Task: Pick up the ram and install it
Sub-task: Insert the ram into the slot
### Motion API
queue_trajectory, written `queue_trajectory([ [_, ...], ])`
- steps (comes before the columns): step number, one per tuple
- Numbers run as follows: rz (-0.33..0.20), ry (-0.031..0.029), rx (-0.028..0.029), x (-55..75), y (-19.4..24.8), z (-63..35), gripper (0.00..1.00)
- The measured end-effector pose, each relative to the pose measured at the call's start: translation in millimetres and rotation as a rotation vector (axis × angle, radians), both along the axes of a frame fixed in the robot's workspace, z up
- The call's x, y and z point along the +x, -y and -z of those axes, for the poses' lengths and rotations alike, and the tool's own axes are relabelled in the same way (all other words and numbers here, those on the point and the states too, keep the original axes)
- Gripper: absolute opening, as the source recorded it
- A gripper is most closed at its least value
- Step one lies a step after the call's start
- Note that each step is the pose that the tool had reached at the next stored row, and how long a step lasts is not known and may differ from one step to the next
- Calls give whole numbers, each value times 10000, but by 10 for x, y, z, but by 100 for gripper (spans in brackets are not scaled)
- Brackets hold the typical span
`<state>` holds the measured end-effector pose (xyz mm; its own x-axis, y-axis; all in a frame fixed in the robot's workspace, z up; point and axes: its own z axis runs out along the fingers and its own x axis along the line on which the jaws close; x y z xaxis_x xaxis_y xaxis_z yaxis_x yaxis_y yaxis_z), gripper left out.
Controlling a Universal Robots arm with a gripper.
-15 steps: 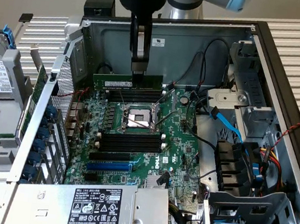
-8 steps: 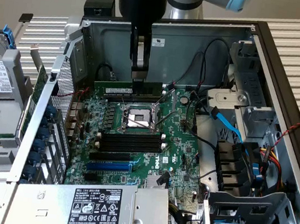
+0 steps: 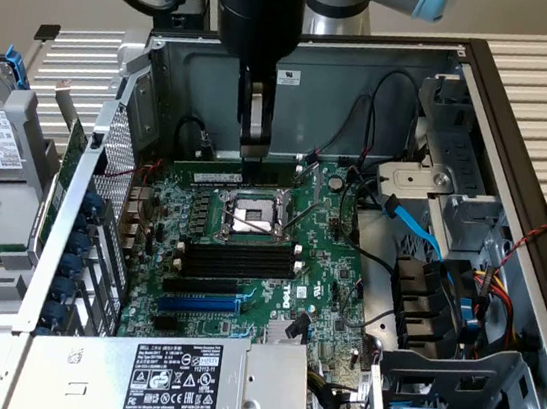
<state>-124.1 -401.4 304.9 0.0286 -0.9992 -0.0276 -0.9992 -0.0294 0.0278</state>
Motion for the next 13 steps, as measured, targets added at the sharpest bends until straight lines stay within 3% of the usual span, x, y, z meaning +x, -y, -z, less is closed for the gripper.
queue_trajectory([
  [4, 3, 6, -158, 5, 9, 26, 13],
  [5, 3, 5, -171, 5, 9, 28, 13],
  [13, 5, 7, -162, 12, 8, 85, 13],
])
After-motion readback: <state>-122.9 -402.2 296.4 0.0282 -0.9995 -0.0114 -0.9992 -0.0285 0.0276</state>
